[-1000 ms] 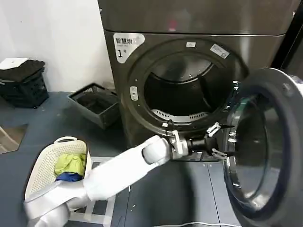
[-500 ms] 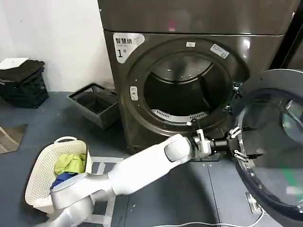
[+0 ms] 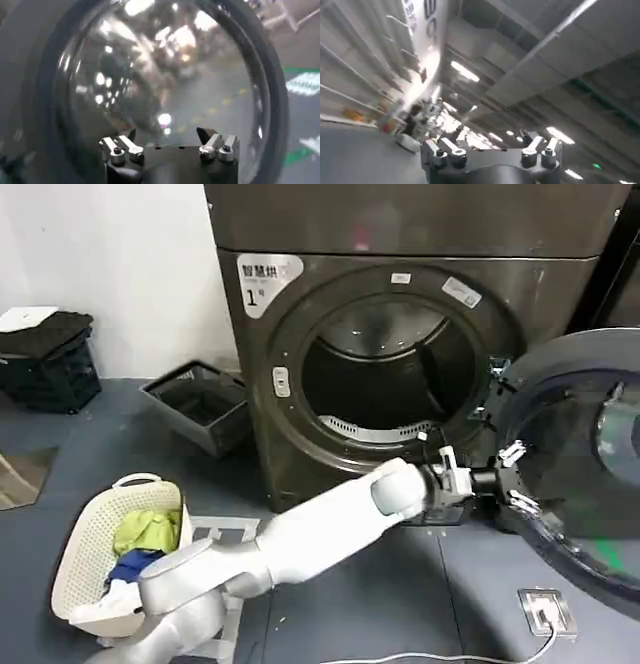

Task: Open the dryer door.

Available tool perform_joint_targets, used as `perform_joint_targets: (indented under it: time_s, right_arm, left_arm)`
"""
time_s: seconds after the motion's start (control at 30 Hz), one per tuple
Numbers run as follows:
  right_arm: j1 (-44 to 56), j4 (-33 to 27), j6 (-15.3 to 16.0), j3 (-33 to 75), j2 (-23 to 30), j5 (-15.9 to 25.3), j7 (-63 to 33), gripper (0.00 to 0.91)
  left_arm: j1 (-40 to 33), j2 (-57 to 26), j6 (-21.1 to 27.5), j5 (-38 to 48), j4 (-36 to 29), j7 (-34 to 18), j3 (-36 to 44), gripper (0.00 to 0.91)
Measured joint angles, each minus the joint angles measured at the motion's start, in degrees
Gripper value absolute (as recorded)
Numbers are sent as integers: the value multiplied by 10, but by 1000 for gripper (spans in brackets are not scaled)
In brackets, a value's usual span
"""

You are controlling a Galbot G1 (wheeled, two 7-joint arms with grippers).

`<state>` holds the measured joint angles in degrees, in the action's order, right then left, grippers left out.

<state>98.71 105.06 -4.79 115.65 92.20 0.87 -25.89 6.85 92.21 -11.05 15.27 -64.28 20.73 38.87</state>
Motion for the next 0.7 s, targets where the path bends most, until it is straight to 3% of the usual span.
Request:
perform_joint_targets:
  time_s: [0.2,0.47,0.7]
  right_arm:
    - [0,-16,-10,17,0,32,-15,907]
    - [4,-22,-15,23,0,33,-18,907]
    - [2,-25,-13,23,0,32,-17,907]
  left_arm:
    - [-12,0,12,0,28,0,-2,907]
    - [-25,0,44,2,66,-10,-10,907]
    - [-20,0,63,13,62,-16,-14,907]
